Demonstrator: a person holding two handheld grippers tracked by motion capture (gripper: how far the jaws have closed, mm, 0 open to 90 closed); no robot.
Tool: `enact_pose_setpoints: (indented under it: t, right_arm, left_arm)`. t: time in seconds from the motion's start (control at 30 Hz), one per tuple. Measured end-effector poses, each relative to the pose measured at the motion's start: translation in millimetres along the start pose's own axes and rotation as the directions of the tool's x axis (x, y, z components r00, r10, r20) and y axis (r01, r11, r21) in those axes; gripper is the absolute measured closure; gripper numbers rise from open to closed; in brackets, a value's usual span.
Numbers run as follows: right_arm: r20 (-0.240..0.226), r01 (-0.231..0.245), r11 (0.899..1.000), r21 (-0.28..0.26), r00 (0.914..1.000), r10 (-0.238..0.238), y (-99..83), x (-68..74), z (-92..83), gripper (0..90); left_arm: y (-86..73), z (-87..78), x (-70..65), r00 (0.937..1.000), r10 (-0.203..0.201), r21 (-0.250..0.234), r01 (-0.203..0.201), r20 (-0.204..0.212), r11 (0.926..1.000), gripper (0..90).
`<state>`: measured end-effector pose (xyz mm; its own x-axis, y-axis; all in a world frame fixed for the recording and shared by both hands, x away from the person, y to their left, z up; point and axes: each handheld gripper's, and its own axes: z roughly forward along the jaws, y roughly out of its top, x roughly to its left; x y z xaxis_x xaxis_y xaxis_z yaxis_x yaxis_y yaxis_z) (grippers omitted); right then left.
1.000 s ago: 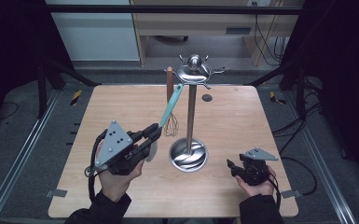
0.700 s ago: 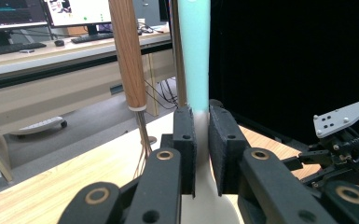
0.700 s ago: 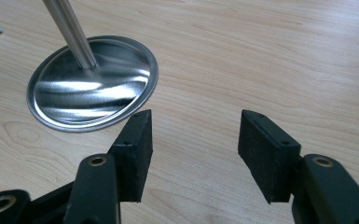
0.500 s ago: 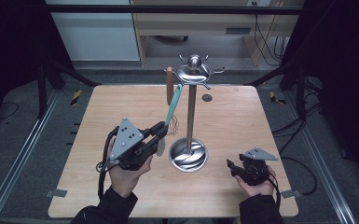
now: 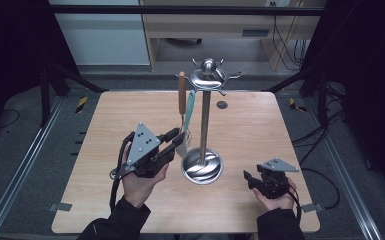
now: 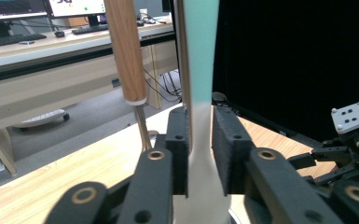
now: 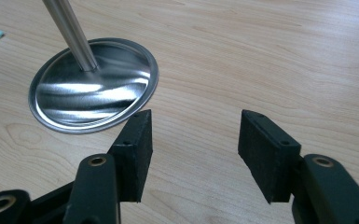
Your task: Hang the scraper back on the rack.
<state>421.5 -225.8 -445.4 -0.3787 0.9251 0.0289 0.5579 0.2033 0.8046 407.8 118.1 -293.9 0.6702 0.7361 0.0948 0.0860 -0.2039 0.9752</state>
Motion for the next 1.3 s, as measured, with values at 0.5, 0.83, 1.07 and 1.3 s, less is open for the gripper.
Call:
enact_pose_setpoints:
  t: [0.5, 0.83, 1.07, 1.3]
  right_arm:
    - [-0.014, -0.007, 1.0, -0.02, 0.9999, 0.007, 0.2, 0.0, -3.3, 50.2]
    - [-0.021, 0.007, 1.0, -0.019, 0.9997, -0.007, 1.5, 1.3, -4.3, 54.0]
    - [-0.027, 0.006, 1.0, -0.029, 0.9996, -0.006, 2.9, 1.6, -5.3, 56.3]
    - [-0.038, 0.01, 0.997, -0.073, 0.9992, -0.013, 8.1, 5.3, -12.3, 63.0]
  left_arm:
    - [-71.5, -13.9, 54.1, 0.998, -0.048, 0.187, 0.055, -0.042, 0.9808, 55.9]
    - [-137.5, -28.7, 90.1, 0.9944, -0.074, 0.336, 0.095, -0.075, 0.9372, 51.8]
    - [-169.2, -45.3, 103.5, 0.9936, -0.096, 0.331, 0.11, -0.058, 0.9373, 51.7]
    - [-188.4, -57.7, 111.5, 0.9841, -0.149, 0.418, 0.176, -0.097, 0.8911, 51.4]
